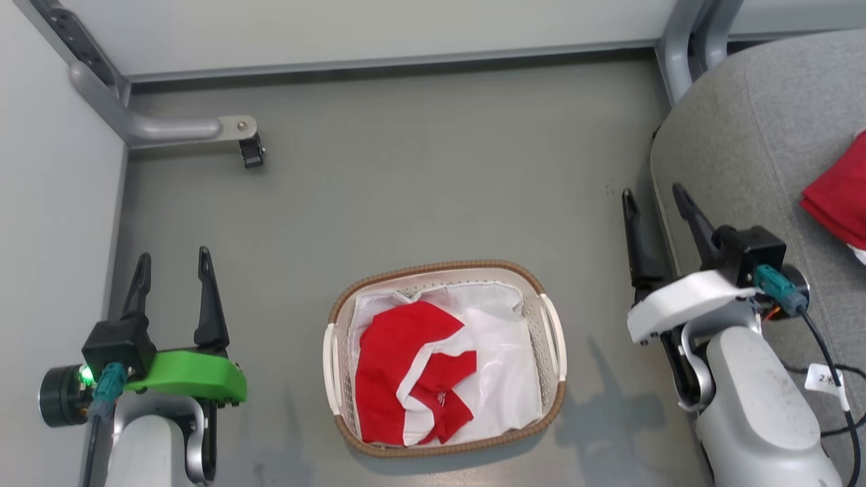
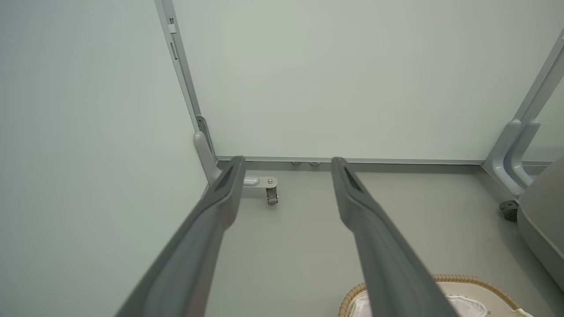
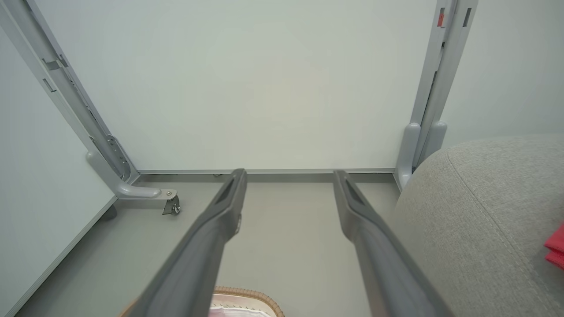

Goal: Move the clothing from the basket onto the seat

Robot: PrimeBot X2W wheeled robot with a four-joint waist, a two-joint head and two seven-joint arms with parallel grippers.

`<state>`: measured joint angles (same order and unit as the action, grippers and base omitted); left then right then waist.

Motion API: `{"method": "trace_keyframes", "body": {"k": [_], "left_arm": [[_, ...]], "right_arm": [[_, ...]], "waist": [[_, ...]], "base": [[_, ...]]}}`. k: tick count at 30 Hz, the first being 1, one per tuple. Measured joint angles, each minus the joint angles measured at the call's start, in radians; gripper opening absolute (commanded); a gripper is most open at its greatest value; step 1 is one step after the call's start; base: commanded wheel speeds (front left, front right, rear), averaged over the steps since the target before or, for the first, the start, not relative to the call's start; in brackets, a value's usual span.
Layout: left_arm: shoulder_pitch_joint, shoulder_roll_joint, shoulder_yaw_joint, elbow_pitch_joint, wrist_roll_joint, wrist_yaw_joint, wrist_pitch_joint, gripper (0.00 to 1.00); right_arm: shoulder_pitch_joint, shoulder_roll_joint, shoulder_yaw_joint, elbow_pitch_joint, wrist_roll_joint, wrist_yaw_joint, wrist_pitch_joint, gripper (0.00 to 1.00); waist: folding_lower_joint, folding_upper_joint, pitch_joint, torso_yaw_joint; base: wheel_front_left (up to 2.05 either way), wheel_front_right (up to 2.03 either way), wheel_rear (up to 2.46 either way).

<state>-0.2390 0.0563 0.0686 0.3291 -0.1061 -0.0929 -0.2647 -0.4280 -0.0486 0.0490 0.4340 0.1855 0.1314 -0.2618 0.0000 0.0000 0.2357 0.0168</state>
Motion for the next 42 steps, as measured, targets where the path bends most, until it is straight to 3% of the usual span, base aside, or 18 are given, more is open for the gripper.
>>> {"method": "trace_keyframes", "body": {"k": [8,22,31,42], "left_arm": [[0.091,-0.004,0.002,-0.001,0.013,-0.005,0.0,1.0],[0.167,-0.006,-0.078,-0.022,-0.034,-0.009,0.0,1.0],[0.161,-0.006,-0.119,-0.013,-0.053,-0.009,0.0,1.0],[0.037,-0.007,-0.275,0.084,-0.078,-0.021,0.0,1.0]], "right_arm": [[0.099,0.0,0.0,0.014,0.011,0.0,0.0,1.0],[0.197,0.0,-0.023,0.005,0.026,0.0,0.0,1.0],[0.176,0.0,-0.015,-0.009,0.023,0.0,0.0,1.0],[0.044,0.0,0.024,-0.072,0.007,0.0,0.0,1.0]], "waist": [[0.0,0.0,-0.081,0.006],[0.0,0.0001,-0.171,-0.012],[0.0,0.0,-0.138,-0.016],[0.0,0.0,0.006,-0.039]], "base": [[0.0,0.0,0.0],[0.0,0.0,0.0],[0.0,0.0,0.0],[0.0,0.0,0.0]]}}
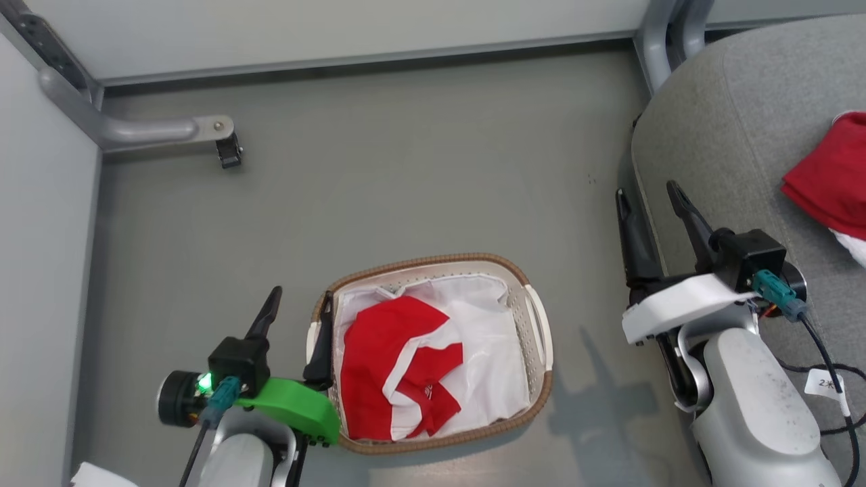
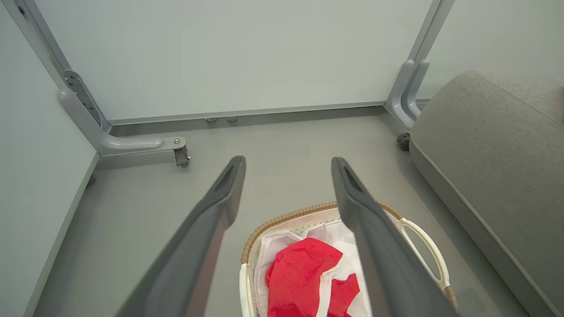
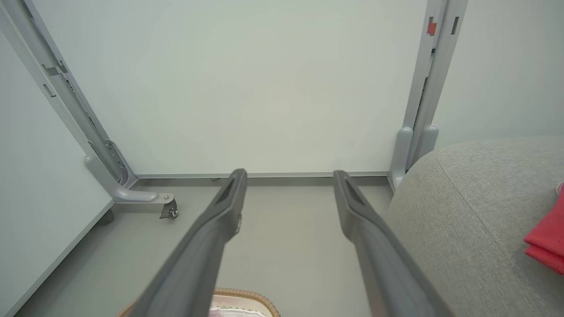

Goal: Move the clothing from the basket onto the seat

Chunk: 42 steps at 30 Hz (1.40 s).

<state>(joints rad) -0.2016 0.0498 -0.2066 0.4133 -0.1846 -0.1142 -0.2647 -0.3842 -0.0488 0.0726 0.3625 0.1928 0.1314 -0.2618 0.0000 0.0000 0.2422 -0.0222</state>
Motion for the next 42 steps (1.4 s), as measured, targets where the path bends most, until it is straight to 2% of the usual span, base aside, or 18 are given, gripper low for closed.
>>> {"method": "trace_keyframes", "body": {"k": [8,13,27,36,42], "left_arm": [[-0.153,-0.001,-0.121,0.103,-0.016,-0.008,0.0,1.0],[-0.245,-0.002,-0.158,0.185,-0.014,-0.007,0.0,1.0],[-0.49,-0.002,-0.215,0.572,0.053,0.003,0.0,1.0],[-0.618,0.002,-0.281,0.784,0.128,0.058,0.01,1.0],[-0.672,0.008,-0.338,0.848,0.179,0.094,0.054,1.0]], "right_arm": [[-0.098,0.0,0.033,-0.04,0.002,0.0,0.0,1.0],[-0.134,0.0,0.058,-0.068,0.014,0.0,0.0,1.0],[-0.242,-0.001,0.122,-0.164,0.067,0.0,0.0,1.0],[-0.253,-0.001,0.127,-0.189,0.094,0.0,0.0,1.0],[-0.258,-0.001,0.122,-0.189,0.112,0.0,0.0,1.0]], "waist": [[0.0,0.0,0.145,-0.031],[0.0,0.0,0.235,-0.053],[0.0002,0.0,0.464,-0.137],[0.0002,0.0,0.573,-0.192],[0.0002,0.0,0.62,-0.222]], "base": [[0.0,0.0,0.0],[0.0,0.0,0.0],[0.0,0.0,0.0],[0.0,0.0,0.0],[0.0,0.0,0.0]]}}
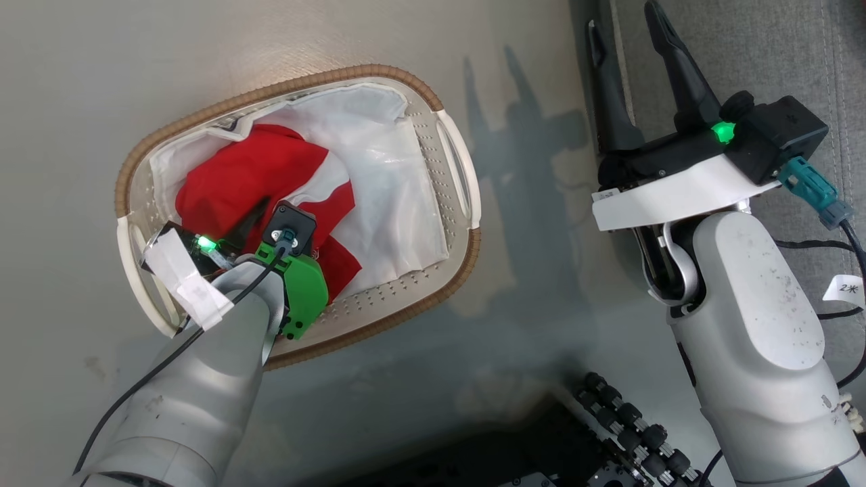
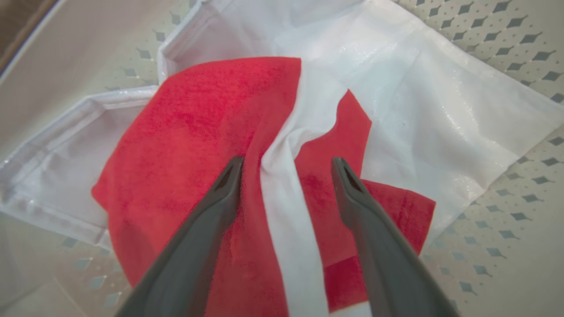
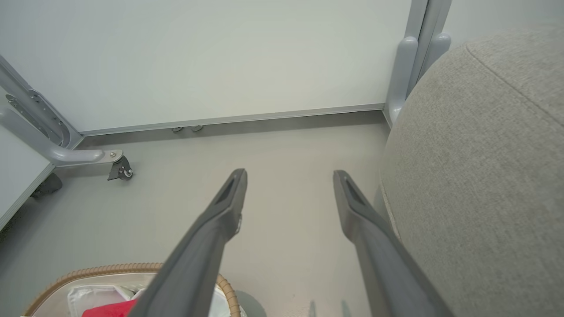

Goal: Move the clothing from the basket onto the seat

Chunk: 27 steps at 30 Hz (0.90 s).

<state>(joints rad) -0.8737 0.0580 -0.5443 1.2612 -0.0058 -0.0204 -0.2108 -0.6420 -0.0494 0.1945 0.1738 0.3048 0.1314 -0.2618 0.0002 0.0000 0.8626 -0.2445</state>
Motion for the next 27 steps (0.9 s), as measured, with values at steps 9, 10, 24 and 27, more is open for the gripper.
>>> {"method": "trace_keyframes", "body": {"k": [9,10,24,27], "left_arm": [[-0.027,0.021,-0.065,0.021,0.047,0.04,0.062,1.0],[-0.029,0.022,-0.074,0.023,0.058,0.041,0.068,1.0],[-0.054,0.017,-0.142,0.028,0.084,0.017,0.174,0.0],[-0.056,0.015,-0.145,0.029,0.076,0.01,0.193,0.0]], "right_arm": [[-0.004,0.0,-0.005,0.0,0.016,0.0,0.0,1.0],[-0.005,0.0,-0.005,0.0,0.019,0.0,0.0,1.0],[-0.007,0.0,0.016,0.002,0.039,0.0,0.0,1.0],[-0.01,0.0,0.016,0.003,0.04,0.0,0.0,1.0]], "waist": [[0.0,0.0,0.024,-0.013],[-0.0001,0.0,0.025,-0.012],[-0.0001,0.0,0.033,-0.017],[-0.0001,0.0,0.033,-0.017]], "base": [[0.0,0.0,0.0],[0.0,0.0,0.0],[0.0,0.0,0.0],[0.0,0.0,0.0]]}}
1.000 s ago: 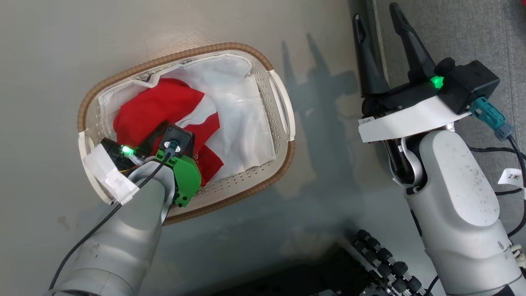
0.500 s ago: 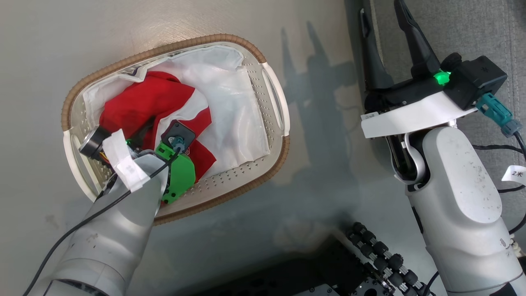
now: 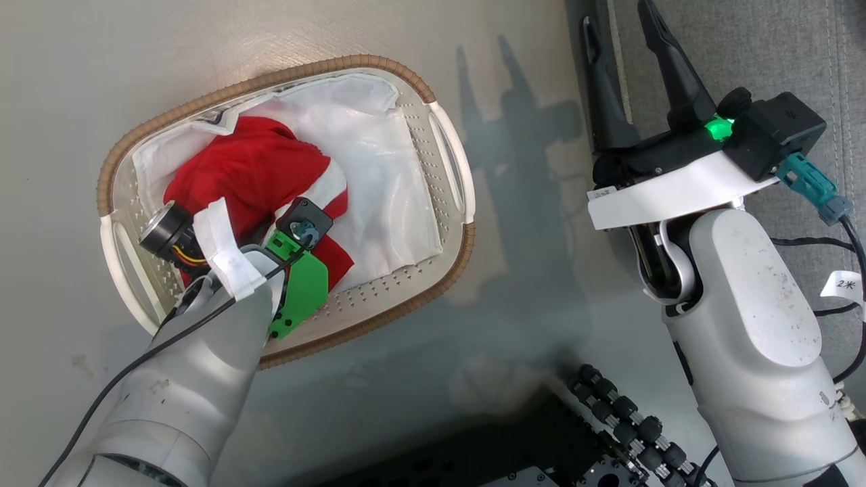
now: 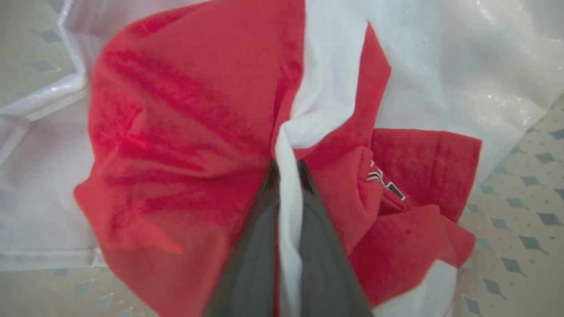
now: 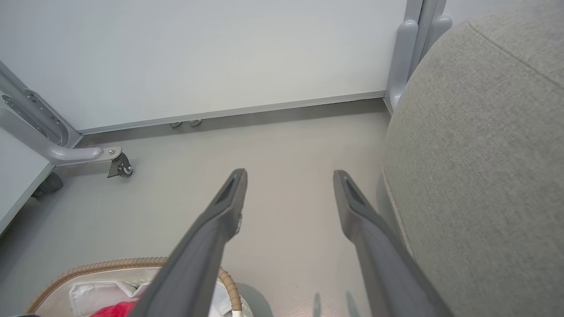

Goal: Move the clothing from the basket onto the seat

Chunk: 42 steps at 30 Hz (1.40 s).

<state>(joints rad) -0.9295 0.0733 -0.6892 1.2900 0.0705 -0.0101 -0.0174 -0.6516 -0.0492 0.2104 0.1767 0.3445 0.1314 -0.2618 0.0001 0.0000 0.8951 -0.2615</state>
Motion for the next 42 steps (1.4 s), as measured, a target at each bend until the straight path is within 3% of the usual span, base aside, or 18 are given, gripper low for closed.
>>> {"method": "trace_keyframes", "body": {"k": [5,12,23,42], "left_arm": [[0.0,-0.002,0.008,0.001,-0.025,-0.008,-0.015,0.0],[0.01,-0.013,0.013,-0.002,-0.063,-0.023,-0.143,0.0],[0.1,-0.019,0.036,-0.04,-0.141,-0.06,-0.24,0.0],[0.385,-0.023,0.101,-0.459,-0.269,-0.046,-0.245,0.0]], "right_arm": [[0.0,0.0,-0.001,0.01,0.0,0.0,0.0,1.0],[0.001,0.0,0.014,0.025,0.001,0.0,0.0,1.0],[0.057,0.0,0.044,0.091,-0.013,0.0,0.0,1.0],[0.263,0.001,0.007,0.178,-0.056,0.0,0.0,1.0]], "waist": [[0.0,0.0,-0.013,0.004],[0.0,0.0,-0.063,0.014],[-0.0001,0.0,-0.206,0.046],[-0.0001,0.0,-0.527,0.152]], "base": [[0.0,0.0,0.0],[0.0,0.0,0.0],[0.0,0.0,0.0],[0.0,0.0,0.0]]}}
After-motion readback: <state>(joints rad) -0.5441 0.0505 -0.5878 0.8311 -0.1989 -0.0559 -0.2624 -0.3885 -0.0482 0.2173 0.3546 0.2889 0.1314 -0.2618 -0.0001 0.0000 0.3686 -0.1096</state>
